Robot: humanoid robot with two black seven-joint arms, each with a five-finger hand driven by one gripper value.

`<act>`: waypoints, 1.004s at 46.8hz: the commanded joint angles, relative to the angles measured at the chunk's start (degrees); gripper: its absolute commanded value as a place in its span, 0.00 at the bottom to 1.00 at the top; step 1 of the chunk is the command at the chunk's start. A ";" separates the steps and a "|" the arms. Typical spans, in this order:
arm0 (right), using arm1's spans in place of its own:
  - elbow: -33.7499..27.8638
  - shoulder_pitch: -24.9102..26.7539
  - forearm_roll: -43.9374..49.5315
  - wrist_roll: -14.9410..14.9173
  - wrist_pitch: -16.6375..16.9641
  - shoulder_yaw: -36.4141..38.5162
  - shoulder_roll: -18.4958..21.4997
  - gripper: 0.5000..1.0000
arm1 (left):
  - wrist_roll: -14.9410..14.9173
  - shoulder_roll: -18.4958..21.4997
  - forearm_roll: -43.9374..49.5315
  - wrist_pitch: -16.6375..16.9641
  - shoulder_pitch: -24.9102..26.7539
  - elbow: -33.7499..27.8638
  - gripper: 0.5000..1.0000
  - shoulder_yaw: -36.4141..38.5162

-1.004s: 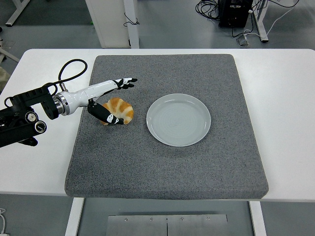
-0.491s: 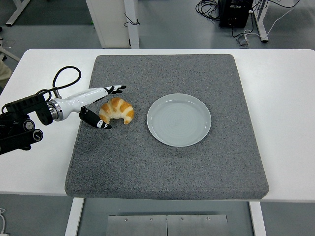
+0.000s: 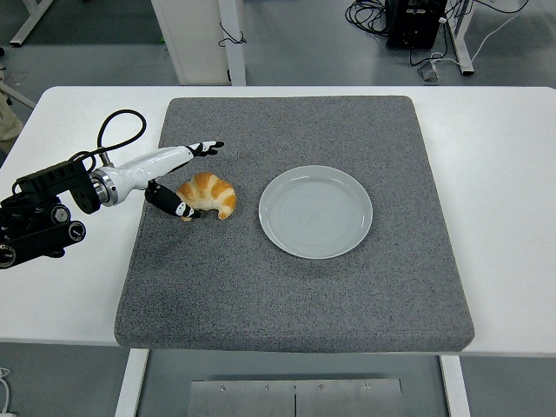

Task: Place the bread on the plate

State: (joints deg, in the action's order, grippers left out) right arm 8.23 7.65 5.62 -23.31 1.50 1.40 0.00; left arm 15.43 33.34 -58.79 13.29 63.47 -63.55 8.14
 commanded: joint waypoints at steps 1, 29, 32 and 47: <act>0.03 0.00 0.00 0.02 0.00 0.00 0.00 1.00 | 0.04 -0.46 0.08 0.07 -0.02 0.35 0.93 0.03; -0.05 0.00 0.00 -0.07 0.00 0.00 0.00 1.00 | 0.21 -3.37 0.60 1.47 -0.19 3.96 0.18 0.38; 0.03 0.00 0.00 -0.07 0.00 0.00 0.00 1.00 | 0.21 -3.37 0.78 1.47 -0.28 3.96 0.00 0.47; 0.03 0.00 0.00 0.02 0.00 0.00 0.00 1.00 | 5.31 -2.93 0.60 1.47 -0.28 3.87 0.00 0.47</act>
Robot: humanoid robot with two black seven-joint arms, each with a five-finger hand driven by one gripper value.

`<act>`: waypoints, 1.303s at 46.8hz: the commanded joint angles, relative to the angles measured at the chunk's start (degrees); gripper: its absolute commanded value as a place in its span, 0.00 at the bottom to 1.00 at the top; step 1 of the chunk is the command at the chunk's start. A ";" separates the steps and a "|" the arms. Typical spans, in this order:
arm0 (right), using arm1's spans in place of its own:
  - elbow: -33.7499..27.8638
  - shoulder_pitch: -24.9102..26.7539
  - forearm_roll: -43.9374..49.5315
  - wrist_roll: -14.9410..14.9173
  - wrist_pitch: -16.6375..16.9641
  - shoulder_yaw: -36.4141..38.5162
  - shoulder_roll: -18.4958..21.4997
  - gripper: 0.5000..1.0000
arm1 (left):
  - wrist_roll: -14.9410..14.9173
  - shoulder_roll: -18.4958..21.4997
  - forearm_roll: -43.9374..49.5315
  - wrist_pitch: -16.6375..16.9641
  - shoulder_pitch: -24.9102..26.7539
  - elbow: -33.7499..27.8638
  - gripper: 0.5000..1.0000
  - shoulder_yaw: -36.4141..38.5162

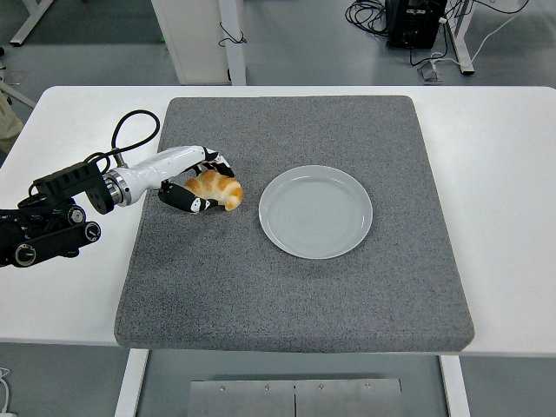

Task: Place the bread on the plate

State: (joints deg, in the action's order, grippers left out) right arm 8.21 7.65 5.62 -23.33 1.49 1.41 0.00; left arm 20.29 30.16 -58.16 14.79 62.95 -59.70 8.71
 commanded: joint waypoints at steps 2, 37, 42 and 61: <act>0.05 0.00 0.00 0.04 0.00 0.00 0.00 1.00 | 0.54 0.51 0.07 -0.02 0.42 0.11 0.00 -0.27; 0.05 0.00 0.00 0.04 0.00 0.00 0.00 1.00 | 0.10 2.27 4.37 -6.35 15.18 0.81 0.00 -0.18; 0.05 0.00 0.00 0.04 0.00 0.00 0.00 1.00 | 0.19 2.18 4.99 -8.11 17.20 2.92 0.00 -0.27; 0.05 0.00 0.00 0.04 0.00 0.00 0.00 1.00 | 0.37 -0.80 7.10 -12.06 21.34 11.18 0.00 -0.53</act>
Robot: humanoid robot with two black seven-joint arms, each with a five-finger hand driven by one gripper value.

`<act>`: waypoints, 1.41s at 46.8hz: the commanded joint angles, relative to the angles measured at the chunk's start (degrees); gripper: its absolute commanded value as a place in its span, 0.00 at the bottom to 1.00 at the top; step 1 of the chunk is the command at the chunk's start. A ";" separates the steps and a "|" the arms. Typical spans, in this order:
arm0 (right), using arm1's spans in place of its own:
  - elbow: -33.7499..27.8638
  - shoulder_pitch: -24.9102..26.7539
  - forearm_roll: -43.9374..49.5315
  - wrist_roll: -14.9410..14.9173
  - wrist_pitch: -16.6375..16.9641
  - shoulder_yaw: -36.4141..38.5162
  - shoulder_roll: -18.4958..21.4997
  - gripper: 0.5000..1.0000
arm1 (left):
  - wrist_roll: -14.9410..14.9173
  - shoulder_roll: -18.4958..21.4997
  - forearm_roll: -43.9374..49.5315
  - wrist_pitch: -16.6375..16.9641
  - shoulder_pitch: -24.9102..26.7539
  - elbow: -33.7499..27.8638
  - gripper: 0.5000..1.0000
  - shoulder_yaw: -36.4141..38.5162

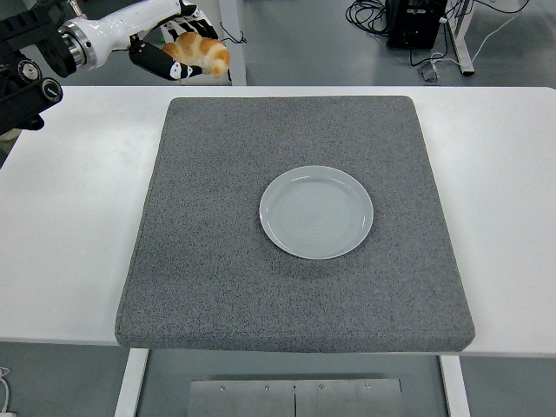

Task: Place the bread on the plate

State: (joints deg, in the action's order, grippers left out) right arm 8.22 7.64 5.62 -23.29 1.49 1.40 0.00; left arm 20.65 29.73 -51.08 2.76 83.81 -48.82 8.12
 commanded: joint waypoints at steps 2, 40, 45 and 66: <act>0.04 0.00 0.00 -0.09 0.00 0.00 0.00 1.00 | 0.01 -0.37 0.02 -0.04 0.83 0.30 0.00 0.06; 0.04 0.00 0.00 -0.09 0.00 0.00 0.00 1.00 | 2.21 -11.97 0.02 -1.79 9.44 0.21 0.00 -0.91; -0.05 0.00 0.00 -0.09 0.00 0.00 0.00 1.00 | 2.21 -14.08 0.02 -1.62 9.88 0.21 0.00 -0.91; -0.05 0.00 0.00 0.00 0.00 0.00 0.00 1.00 | 2.38 -20.58 -1.12 -1.36 9.45 -0.75 0.00 -0.12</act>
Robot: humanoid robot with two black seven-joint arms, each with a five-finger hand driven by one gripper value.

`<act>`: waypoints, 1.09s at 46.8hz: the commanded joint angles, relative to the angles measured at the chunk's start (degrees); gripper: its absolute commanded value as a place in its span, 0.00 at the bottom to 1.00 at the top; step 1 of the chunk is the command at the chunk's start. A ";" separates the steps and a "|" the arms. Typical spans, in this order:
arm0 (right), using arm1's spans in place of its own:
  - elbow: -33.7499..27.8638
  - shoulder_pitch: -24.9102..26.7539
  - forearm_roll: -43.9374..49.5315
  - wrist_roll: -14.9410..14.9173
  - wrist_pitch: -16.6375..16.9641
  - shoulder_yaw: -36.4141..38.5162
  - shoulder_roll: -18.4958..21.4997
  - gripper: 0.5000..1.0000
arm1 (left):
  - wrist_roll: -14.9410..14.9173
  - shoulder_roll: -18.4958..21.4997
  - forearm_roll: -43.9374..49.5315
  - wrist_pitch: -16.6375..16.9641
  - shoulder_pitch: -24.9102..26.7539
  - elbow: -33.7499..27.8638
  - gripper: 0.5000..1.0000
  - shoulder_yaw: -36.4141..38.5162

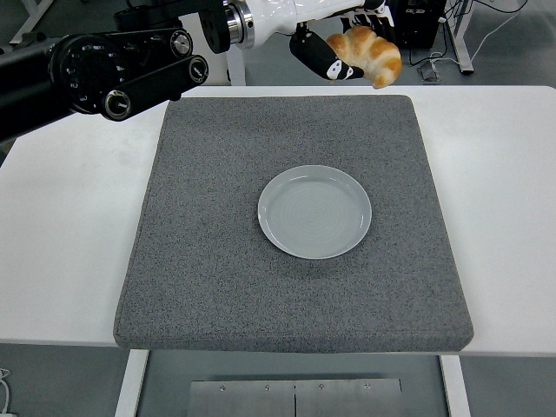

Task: Place the bread on the plate

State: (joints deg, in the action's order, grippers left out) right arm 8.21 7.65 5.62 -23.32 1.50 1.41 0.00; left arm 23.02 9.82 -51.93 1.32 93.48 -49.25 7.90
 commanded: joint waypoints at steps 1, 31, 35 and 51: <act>-0.04 0.00 0.00 0.03 0.00 0.00 0.00 1.00 | 0.01 -0.77 -0.36 0.08 -0.31 -0.41 0.00 0.10; -0.04 0.00 0.00 -0.06 0.00 0.00 0.00 1.00 | -0.17 -3.67 -5.19 3.77 -3.39 -1.73 0.00 9.76; 0.05 0.00 0.00 -0.06 0.00 0.00 0.00 1.00 | -0.08 -3.50 -5.99 5.09 -5.41 -1.99 0.00 10.29; 0.05 0.00 0.00 0.03 0.00 0.00 0.00 1.00 | -0.34 -2.97 -8.80 8.08 -12.26 -2.61 0.00 10.56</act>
State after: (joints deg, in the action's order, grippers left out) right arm 8.21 7.65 5.63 -23.31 1.50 1.40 0.00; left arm 22.86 6.82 -60.53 9.05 82.26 -51.87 18.43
